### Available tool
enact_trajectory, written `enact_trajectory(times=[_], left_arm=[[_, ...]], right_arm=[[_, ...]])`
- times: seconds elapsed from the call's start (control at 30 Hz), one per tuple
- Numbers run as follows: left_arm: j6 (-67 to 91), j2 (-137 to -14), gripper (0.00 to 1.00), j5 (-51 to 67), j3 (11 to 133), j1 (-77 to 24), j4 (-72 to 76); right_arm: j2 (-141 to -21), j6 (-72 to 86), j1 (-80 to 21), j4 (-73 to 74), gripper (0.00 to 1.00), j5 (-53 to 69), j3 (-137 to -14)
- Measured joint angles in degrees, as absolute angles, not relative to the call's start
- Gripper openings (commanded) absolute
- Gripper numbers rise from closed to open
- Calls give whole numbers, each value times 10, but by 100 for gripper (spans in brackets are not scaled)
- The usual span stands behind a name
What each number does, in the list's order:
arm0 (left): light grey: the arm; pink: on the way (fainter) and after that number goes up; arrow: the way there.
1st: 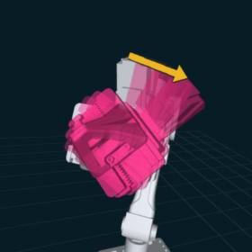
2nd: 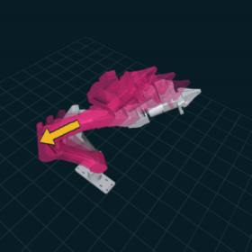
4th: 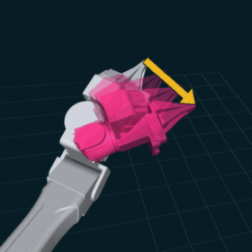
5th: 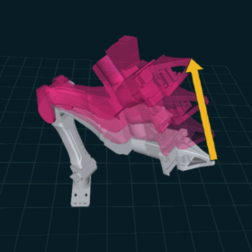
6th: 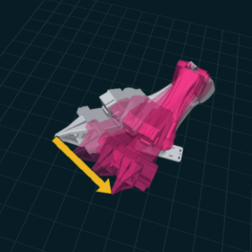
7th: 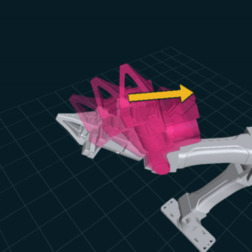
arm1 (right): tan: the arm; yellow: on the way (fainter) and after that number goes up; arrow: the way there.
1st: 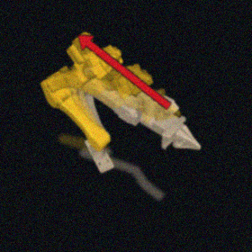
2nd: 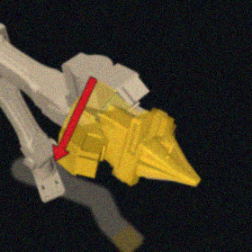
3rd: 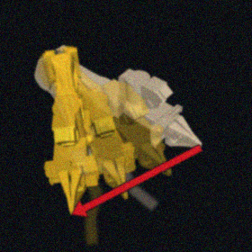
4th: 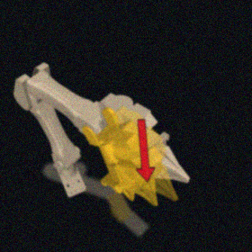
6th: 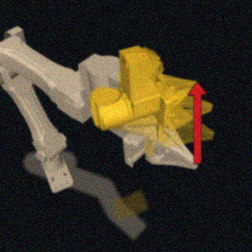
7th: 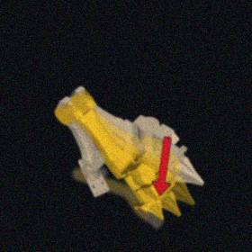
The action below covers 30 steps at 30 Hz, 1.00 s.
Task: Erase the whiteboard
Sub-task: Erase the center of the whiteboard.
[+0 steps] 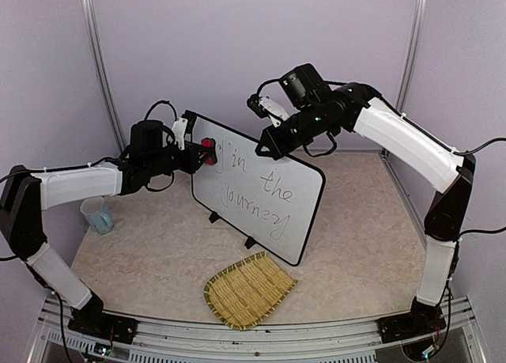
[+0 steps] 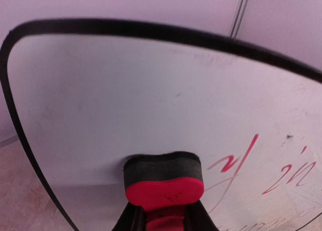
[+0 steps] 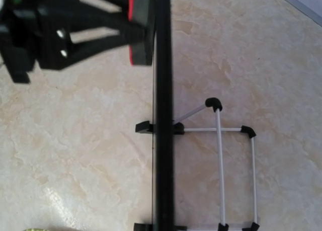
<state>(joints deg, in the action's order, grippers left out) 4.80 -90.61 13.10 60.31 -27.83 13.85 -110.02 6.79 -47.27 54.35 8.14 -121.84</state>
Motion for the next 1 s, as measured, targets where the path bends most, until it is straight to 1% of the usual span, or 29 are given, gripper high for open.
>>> enact_trajectory(times=[0.3,0.53,1.0], left_arm=[[43,-885,18,125,615,-286,142],[26,-885,17,95,615,-299,136],[23,-908,16,58,619,-312,59]], right_arm=[[-1100,58,-476,542,0,83,-1218],[-1100,59,-476,542,0,82,-1218],[-1100,67,-476,542,0,75,-1218]])
